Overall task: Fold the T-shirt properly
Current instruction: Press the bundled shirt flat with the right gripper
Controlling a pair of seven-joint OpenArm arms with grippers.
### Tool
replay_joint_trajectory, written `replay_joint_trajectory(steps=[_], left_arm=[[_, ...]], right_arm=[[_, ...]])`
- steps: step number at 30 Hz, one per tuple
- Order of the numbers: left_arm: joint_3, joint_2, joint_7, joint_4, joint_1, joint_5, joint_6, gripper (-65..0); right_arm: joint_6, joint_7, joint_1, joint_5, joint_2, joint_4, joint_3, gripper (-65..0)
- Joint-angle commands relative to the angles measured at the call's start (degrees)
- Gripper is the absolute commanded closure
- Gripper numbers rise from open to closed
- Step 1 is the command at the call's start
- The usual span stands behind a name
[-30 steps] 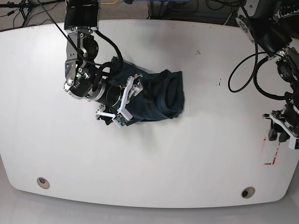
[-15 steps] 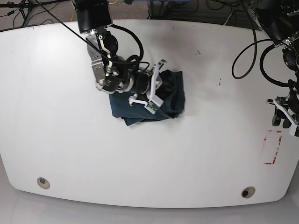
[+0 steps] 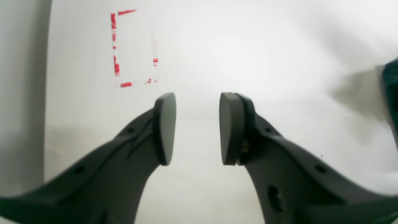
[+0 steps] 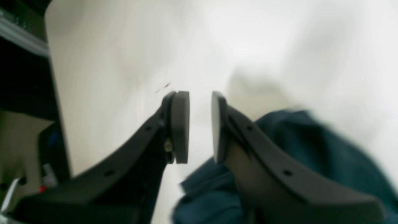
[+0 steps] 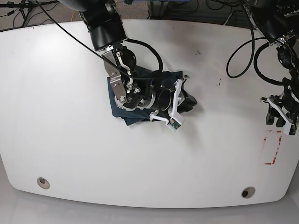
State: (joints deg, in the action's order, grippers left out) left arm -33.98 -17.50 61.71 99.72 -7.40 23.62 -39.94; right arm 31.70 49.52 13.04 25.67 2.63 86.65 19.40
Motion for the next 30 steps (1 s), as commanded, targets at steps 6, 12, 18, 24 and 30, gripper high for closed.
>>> replay_joint_trajectory(steps=[6, 12, 18, 24, 30], left_arm=[[0.88, -0.92, -1.27, 2.74, 0.59, 0.87, -0.06, -21.8], [1.67, -0.92, -1.27, 2.65, 1.29, 0.87, -0.06, -21.8], [1.93, -0.92, -1.27, 2.65, 2.26, 0.87, -0.06, -21.8], [2.02, -0.92, -1.27, 2.65, 2.87, 0.87, -0.06, -21.8], [2.11, -0.83, -1.27, 2.74, 2.96, 0.96, -0.06, -21.8]], right_arm=[[0.52, 1.87, 0.98, 1.10, -4.17, 9.92, -2.65, -12.2], [0.87, 1.52, 0.72, 0.57, -8.22, 8.34, -2.74, -12.2], [1.04, -4.46, 0.90, 0.48, -9.01, -0.19, -2.56, -12.4], [1.04, -13.69, 1.60, 0.48, -8.92, -10.39, -1.42, -12.4], [0.43, -18.88, 5.38, 0.48, -6.90, -17.33, 2.89, -12.0]])
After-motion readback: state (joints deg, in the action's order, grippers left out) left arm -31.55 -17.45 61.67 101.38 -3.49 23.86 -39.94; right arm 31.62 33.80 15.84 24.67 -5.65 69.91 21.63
